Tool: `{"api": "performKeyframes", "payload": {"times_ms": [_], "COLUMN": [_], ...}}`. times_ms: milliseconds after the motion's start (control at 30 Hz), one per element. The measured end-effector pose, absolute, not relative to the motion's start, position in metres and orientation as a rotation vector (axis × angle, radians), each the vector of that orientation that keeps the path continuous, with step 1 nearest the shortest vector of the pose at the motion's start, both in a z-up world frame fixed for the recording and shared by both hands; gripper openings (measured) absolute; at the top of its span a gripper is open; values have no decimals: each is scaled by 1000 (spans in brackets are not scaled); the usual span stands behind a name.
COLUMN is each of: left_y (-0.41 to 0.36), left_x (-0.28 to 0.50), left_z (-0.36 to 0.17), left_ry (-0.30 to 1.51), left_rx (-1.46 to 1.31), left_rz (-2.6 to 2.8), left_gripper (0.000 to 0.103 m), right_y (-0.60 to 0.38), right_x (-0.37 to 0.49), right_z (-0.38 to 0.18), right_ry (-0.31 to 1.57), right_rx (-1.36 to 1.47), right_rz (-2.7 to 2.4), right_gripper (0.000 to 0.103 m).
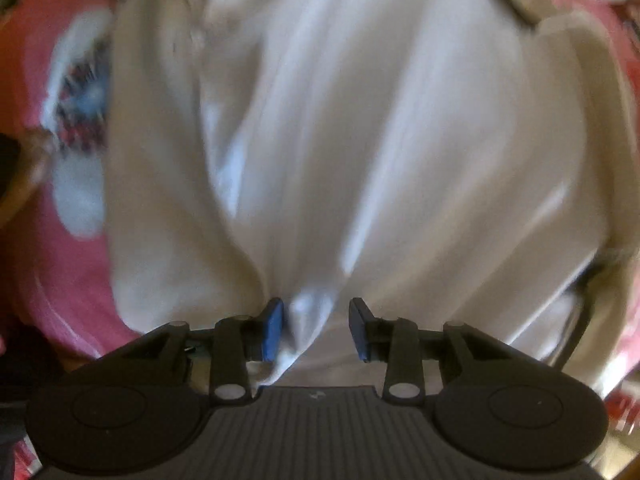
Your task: Fold clothes
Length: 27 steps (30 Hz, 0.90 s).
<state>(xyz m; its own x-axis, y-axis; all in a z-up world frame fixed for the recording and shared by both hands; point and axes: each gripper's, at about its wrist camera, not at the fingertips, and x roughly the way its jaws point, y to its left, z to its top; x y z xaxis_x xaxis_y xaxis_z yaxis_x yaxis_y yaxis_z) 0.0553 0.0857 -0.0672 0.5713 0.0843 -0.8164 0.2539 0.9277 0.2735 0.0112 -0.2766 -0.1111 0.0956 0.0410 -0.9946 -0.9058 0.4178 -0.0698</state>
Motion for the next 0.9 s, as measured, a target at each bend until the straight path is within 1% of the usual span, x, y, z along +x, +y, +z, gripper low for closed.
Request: {"api": "performKeyframes", "payload": {"times_ms": [67,100,133,167,300,367,400,433,467,533,567,667,733,800,900], "left_y": [86,84,82,80,77,80,84,87,90,96,98,100,98,93,85], "left_x": [55,56,57,58,61,62,61,61,61,63,65,69,73,73,72], "left_z": [-67,-66,-65,-65,-73,-77,-78,-79,-80,-82,-83,-84,-83,-81,-79], "left_ry": [968,960,953,949,964,977,979,984,992,1012,1019,1031,1031,1024,1008], "left_rx": [383,388,391,394,406,396,377,359,343,305,286,245,242,269,329], "left_rz": [-103,-106,-110,-114,-121,-118,-117,-116,-114,-111,-109,-97,-84,-77,-73], "left_gripper": [98,98,98,98,98,98,99,100,101,102,103,103,103,103,103], "right_y": [-265,-256,-246,-238,-223,-239,-246,-255,-273,-299,-308,-307,-291,-275,-265], "right_x": [28,40,54,66,78,87,91,95,103,115,119,132,146,150,183], "right_z": [-91,-86,-87,-89,-126,-155,-167,-169,-163,-151,-144,-122,-122,-135,-174], "right_ry": [1173,1121,1068,1021,919,933,937,948,1003,1073,1087,998,927,872,839], "right_rx": [-813,-759,-711,-674,-690,-787,-813,-757,-684,-593,-564,-427,-369,-403,-600], "right_rz": [868,859,844,826,727,647,615,608,567,492,462,486,503,515,427], "right_gripper": [39,42,44,44,43,43,48,48,48,44,39,38,38,38,38]}}
